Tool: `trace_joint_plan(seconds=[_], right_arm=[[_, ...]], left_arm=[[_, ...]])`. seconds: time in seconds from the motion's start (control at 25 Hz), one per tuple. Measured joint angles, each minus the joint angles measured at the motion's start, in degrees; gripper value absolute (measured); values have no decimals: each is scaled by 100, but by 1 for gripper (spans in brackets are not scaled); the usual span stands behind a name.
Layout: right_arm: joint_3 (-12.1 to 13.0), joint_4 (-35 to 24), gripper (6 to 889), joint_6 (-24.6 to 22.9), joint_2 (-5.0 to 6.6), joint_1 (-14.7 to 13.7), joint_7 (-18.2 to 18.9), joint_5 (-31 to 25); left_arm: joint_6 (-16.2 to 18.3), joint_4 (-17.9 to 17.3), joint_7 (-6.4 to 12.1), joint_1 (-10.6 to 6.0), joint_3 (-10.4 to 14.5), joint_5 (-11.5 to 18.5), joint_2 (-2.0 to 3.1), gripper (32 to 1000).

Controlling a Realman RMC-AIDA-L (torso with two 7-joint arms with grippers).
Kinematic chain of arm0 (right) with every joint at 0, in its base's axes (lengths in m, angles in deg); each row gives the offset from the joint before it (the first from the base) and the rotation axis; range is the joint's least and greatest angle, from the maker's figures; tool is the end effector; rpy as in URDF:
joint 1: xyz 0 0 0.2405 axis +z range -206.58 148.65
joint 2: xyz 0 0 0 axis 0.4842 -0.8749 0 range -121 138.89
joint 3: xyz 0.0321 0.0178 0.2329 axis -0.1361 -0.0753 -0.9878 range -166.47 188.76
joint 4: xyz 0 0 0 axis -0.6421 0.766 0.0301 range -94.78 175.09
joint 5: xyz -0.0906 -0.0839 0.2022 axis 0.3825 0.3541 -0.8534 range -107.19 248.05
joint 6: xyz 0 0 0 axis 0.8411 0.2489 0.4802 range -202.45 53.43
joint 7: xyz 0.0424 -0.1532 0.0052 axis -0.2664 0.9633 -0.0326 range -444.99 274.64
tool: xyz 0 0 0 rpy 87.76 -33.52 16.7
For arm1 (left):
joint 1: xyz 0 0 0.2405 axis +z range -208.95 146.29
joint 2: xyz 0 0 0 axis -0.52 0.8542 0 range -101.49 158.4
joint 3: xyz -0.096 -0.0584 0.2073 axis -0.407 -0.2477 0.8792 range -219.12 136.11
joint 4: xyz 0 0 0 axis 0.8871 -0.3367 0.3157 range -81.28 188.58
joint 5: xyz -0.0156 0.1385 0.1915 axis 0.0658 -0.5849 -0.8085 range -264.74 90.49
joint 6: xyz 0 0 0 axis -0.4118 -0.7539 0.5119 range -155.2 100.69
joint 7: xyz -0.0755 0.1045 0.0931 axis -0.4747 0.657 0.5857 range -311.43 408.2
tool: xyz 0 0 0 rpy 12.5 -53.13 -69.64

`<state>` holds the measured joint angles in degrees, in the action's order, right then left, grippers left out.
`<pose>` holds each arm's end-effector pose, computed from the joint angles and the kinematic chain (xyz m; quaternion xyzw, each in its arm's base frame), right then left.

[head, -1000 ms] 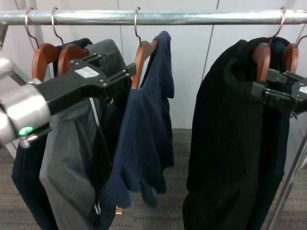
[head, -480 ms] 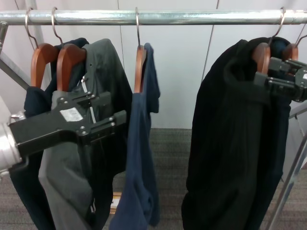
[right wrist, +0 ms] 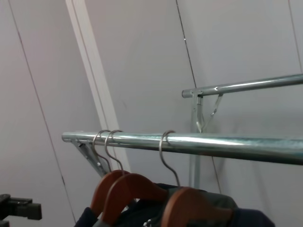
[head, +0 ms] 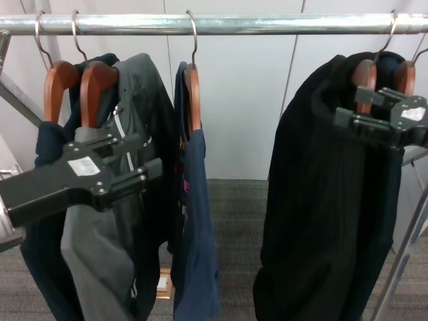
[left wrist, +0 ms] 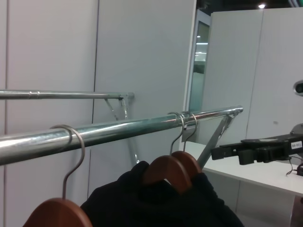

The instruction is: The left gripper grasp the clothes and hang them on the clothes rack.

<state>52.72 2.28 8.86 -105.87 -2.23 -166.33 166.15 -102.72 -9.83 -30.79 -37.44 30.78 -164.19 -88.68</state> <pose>0.2677 0.3737 0.0562 -0.8789 0.2441 0.3274 0.2465 -0.2307 0.3226 0.0346 -0.9018 -0.1562 -0.3191 0.2458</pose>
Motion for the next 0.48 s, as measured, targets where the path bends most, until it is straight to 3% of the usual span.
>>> trace_joint_plan(seconds=[0.16,0.48], right_arm=[[0,122,822,-2,-80,22,135,0],[0,152,822,-6,-84,0,271,0]], left_arm=[[-39,-15,-2,16,-103,-41,3,635],[-47,2,-9,13,-99,-53,3,635]])
